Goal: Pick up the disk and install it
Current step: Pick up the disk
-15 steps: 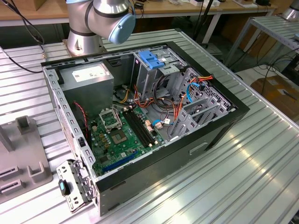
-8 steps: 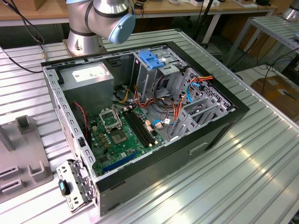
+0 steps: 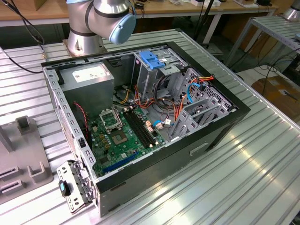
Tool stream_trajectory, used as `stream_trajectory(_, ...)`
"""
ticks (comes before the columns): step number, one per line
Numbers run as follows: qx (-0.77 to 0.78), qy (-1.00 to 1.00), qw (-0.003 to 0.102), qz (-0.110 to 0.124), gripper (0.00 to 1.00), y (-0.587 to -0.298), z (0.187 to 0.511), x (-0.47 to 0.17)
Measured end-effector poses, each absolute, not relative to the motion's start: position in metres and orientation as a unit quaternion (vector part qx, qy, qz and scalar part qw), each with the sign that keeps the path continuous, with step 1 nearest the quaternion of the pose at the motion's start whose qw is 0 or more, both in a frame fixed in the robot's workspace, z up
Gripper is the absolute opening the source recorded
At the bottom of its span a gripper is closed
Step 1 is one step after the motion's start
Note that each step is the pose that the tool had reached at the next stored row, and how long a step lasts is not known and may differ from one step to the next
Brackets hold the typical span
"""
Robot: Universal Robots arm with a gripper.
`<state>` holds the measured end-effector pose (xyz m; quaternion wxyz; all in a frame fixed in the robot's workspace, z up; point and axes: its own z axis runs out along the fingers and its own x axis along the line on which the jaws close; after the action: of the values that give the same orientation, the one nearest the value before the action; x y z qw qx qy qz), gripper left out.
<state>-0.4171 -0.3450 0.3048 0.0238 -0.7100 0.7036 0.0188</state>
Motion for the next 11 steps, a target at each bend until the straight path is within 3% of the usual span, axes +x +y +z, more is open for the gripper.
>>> stream_trajectory(11, -0.710, 0.704, 0.023, 0.018, 0.35, -0.345, 0.324, -0.417)
